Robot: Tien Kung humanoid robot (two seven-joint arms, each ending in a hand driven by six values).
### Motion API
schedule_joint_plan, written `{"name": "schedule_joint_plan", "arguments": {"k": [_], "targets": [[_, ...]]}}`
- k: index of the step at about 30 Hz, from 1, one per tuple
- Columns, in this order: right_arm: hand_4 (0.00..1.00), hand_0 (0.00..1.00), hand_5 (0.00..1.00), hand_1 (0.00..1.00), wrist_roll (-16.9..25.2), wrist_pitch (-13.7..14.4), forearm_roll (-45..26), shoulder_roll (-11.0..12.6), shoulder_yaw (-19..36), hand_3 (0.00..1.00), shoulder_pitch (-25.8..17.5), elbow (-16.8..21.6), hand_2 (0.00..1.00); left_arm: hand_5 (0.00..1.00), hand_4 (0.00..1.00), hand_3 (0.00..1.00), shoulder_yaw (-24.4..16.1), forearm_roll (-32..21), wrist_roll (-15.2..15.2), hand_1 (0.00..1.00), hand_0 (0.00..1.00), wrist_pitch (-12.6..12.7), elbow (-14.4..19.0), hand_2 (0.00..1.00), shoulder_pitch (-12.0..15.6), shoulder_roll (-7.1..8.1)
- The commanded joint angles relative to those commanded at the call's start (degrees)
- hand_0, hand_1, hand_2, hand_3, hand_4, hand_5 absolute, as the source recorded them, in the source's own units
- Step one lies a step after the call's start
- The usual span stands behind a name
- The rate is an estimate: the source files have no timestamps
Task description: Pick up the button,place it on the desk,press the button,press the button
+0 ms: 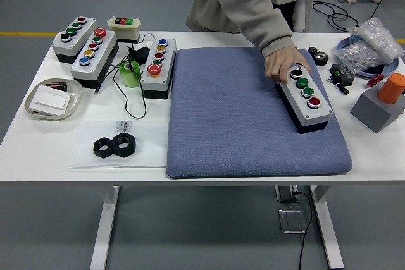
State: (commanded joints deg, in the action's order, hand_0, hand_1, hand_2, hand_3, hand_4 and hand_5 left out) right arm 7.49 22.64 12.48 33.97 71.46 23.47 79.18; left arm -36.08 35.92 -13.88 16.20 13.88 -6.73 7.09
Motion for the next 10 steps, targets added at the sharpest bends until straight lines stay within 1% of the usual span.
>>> {"name": "schedule_joint_plan", "arguments": {"k": [10], "targets": [[0.636, 0.931, 0.435, 0.829, -0.3, 0.2, 0.4, 0.0, -0.2, 0.847, 0.2, 0.0, 0.866, 0.998, 0.695, 0.789, 0.2, -0.3, 0.1, 0.652, 0.682, 0.0, 0.0, 0.751, -0.1, 0.00]]}}
